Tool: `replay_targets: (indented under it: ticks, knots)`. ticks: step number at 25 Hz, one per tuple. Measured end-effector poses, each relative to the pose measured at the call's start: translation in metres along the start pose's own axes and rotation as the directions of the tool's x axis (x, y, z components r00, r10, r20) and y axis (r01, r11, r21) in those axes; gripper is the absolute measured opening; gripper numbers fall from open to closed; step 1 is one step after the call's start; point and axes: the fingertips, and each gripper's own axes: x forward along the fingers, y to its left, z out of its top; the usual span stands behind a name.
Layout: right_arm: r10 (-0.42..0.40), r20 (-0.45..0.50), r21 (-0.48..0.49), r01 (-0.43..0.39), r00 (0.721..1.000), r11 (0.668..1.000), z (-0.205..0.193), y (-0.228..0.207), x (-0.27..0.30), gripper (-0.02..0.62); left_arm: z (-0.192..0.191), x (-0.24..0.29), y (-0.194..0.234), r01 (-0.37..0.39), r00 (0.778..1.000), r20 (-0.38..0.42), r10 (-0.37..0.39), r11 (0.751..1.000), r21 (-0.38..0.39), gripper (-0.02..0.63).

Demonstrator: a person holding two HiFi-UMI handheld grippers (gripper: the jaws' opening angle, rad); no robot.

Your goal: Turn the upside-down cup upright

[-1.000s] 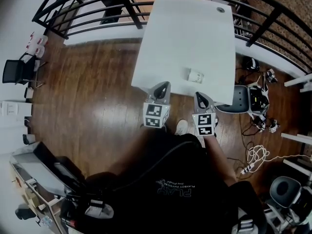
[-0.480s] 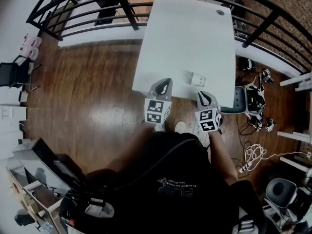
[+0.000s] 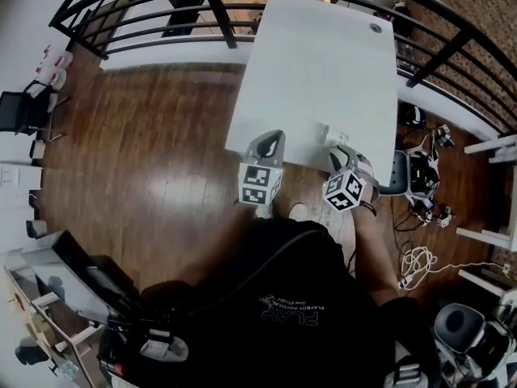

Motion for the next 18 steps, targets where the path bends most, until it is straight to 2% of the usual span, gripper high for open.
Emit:
replay_targets:
  ticks: [6, 18]
  knots:
    - [0.038, -0.105, -0.063, -0.045, 0.994, 0.997, 0.0, -0.005, 0.024, 0.213, -0.001, -0.004, 0.016, -0.03, 1.0, 0.0, 0.03, 0.999, -0.018, 0.0]
    - [0.085, -0.178, -0.156, -0.113, 0.98, 0.981, 0.002, -0.003, 0.042, 0.261, 0.0, -0.015, 0.041, -0.071, 0.997, 0.004, 0.071, 0.997, -0.032, 0.0]
